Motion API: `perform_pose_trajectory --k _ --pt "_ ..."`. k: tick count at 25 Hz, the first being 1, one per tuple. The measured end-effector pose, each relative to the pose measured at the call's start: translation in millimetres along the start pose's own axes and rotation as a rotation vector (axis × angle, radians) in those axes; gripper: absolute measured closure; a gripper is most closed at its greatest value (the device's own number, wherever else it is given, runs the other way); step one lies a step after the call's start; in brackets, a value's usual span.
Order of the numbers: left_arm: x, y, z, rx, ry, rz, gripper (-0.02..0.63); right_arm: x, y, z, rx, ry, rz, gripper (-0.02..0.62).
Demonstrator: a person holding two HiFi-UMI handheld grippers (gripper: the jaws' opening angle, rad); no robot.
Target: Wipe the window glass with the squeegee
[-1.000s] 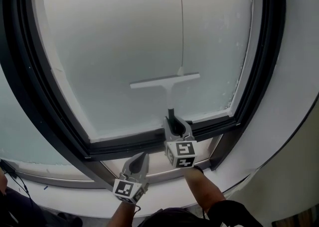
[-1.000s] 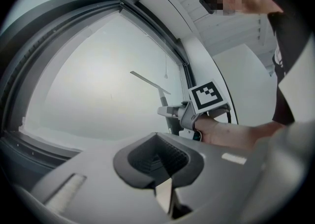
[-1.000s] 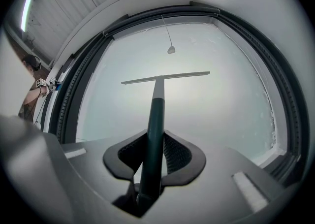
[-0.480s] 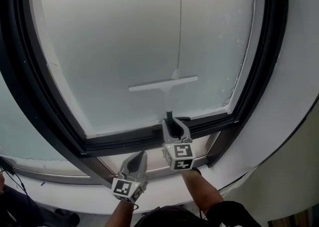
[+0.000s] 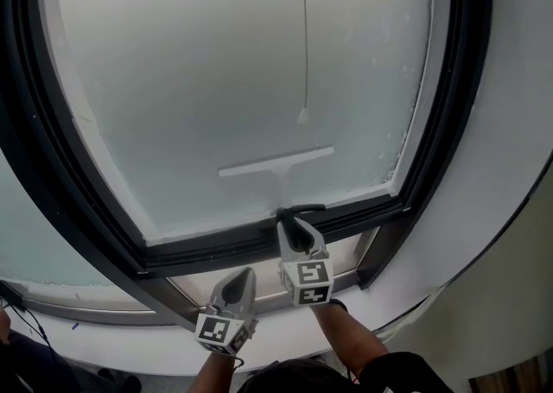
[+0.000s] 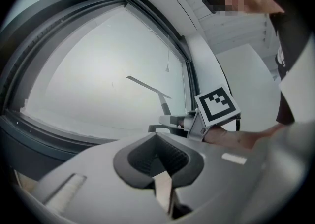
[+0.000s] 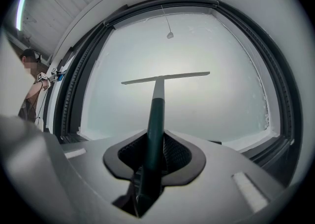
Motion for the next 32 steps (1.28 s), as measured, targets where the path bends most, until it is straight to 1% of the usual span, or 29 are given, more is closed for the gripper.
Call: perform_pose_trajectory --k 5,12,20,22,29,32 --pt "-1.8 1.4 -2.9 0.007 0.004 -0.007 0.607 -1.3 3.5 3.7 0.007 0.004 -0.01 0.506" --pt "4.4 0.1 -0.6 0.003 -0.024 -0.011 0.607 -1.3 18.3 8.1 0.037 0.001 -0.032 0.506" --pt "10.3 5.8 5.0 0.018 -0.061 -0.004 0.607 -3.5 34.9 11.5 0.067 -0.005 -0.046 0.506" --pt "10.4 7.6 6.3 0.022 -0.066 0.002 0.607 -1.2 37.5 14.5 0.08 -0.001 -0.064 0.506" --pt "7.3 16.5 5.0 0.042 -0.067 0.015 0.607 6.5 44.7 19.9 0.118 -0.024 -0.114 0.506" --pt "7.7 18.7 5.6 0.049 -0.066 0.016 0.607 4.7 49.7 20.8 0.128 -0.017 -0.108 0.506"
Point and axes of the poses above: the fingertips, and each gripper's own axes: z backward along the fingers, x to its left, y out of its underside, the point moved 9 cm from there along z, backward along the fingers, and after that the axes turned 2 degrees about -x, right-handed, at the moved point
